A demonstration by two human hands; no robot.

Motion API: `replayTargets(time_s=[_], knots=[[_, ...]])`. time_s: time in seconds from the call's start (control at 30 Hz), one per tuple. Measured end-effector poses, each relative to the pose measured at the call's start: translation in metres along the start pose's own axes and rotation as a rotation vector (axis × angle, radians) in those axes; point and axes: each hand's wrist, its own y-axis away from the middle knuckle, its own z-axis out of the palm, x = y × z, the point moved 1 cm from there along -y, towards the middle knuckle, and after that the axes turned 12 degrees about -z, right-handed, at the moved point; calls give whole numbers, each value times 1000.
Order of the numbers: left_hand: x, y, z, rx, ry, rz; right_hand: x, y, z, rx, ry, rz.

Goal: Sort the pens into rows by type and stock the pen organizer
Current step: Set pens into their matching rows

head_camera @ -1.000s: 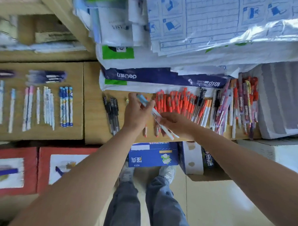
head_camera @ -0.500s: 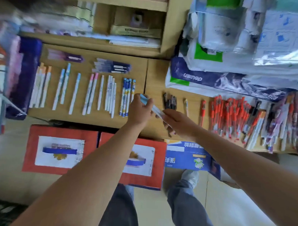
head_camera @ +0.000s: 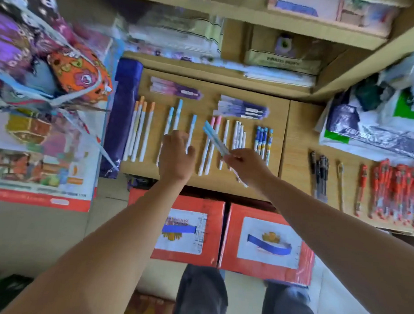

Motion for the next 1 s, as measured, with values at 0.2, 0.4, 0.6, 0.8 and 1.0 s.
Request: replayTargets(time_s=[0.2,0.4,0.6,0.8,1.0], knots=[[-39,-40,-17,57,-147,36,-32,-49,42,137,-169,151],[-54,-62,-10,5,-202,66,-45,-83,74,135,-130,199],[-57,-69,-7,-26,-162,94,-46,-94,88,113,92,185],[-54,-71,-8,-46,-145,95,-47,-96,87,80,173,160],[-52,-72,-10,-64,-145,78,-45,-95,91,136,203,148]])
